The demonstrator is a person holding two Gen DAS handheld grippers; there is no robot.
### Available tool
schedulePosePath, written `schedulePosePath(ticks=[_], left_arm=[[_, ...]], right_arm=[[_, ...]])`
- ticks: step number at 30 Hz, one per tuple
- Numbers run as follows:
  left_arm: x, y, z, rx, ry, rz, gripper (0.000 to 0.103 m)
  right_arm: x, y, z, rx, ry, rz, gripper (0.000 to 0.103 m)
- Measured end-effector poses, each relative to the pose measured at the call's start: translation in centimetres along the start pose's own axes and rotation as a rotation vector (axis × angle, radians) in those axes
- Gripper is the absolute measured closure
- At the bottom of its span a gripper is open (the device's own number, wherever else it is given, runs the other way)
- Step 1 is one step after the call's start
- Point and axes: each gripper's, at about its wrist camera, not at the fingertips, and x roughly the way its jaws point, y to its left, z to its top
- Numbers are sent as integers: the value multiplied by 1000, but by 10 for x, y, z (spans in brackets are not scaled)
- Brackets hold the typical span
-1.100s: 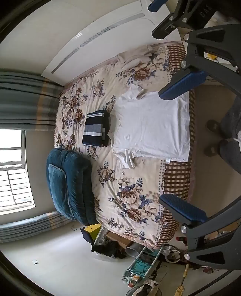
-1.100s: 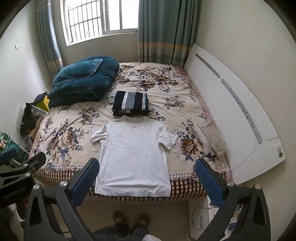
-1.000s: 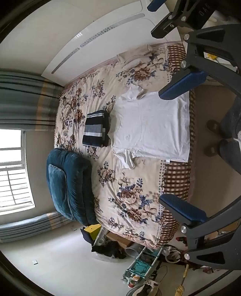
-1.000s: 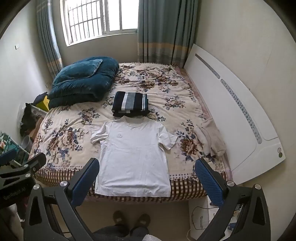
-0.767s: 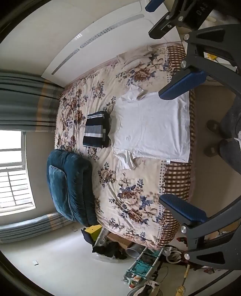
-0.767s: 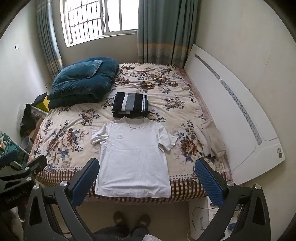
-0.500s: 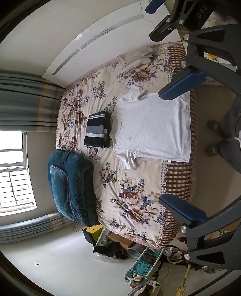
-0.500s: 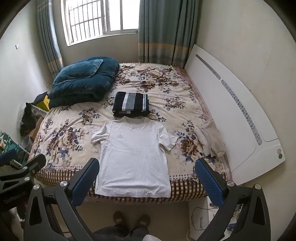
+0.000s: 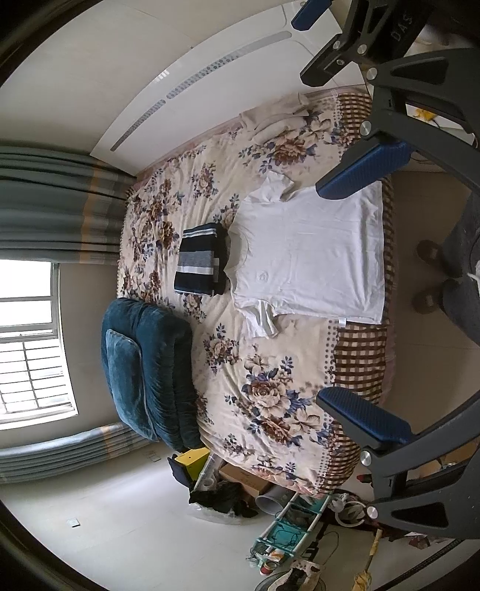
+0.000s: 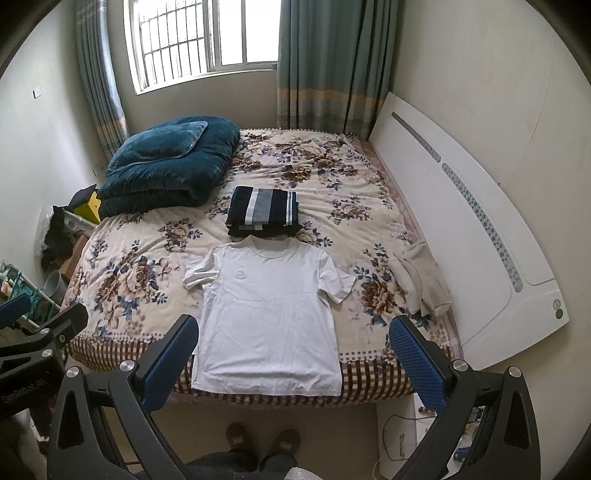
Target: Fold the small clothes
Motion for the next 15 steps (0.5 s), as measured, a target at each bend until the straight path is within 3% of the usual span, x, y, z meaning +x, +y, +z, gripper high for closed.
schedulePosePath(ticks=[5,15], left_arm=[[-7,3,9,3,-10,-5,0],[-9,5,-2,4,-15,-9,0]], right_arm=[[-2,0,0,0,-1,0,0],[-5,0,0,0,-5,0,0]])
